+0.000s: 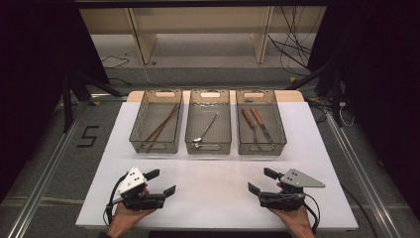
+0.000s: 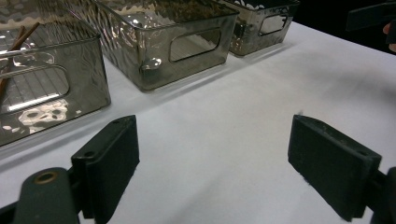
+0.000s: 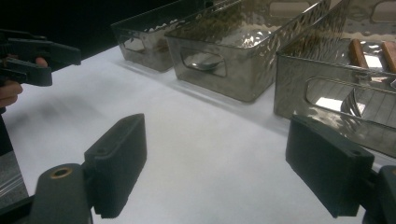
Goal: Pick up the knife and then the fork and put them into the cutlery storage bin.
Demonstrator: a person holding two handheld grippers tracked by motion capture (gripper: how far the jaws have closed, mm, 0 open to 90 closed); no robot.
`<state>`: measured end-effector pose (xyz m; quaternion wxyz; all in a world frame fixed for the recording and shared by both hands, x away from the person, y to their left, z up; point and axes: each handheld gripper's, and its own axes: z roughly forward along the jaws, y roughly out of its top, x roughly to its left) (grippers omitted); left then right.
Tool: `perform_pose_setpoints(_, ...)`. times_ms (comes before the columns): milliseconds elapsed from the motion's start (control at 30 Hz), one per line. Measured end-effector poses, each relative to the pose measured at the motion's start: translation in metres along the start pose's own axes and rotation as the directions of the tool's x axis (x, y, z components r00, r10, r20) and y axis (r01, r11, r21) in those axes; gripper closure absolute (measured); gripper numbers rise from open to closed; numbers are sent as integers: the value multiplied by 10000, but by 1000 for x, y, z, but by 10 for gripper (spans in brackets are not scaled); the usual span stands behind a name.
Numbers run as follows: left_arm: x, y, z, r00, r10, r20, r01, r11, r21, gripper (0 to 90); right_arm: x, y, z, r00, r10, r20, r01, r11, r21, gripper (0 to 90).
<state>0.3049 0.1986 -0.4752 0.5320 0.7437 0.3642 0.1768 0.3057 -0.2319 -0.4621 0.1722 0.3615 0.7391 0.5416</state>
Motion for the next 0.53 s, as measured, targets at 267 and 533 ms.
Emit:
perform_pose_setpoints(267,0,0,0,10000,10,5,-10,10000,15,161,0,0,0,10000,-33,44,33,10000,0,213)
perform_pose_setpoints(533,0,0,0,10000,26,-7,-26,10000,17,161,0,0,0,10000,-60,53,60,10000,-7,213)
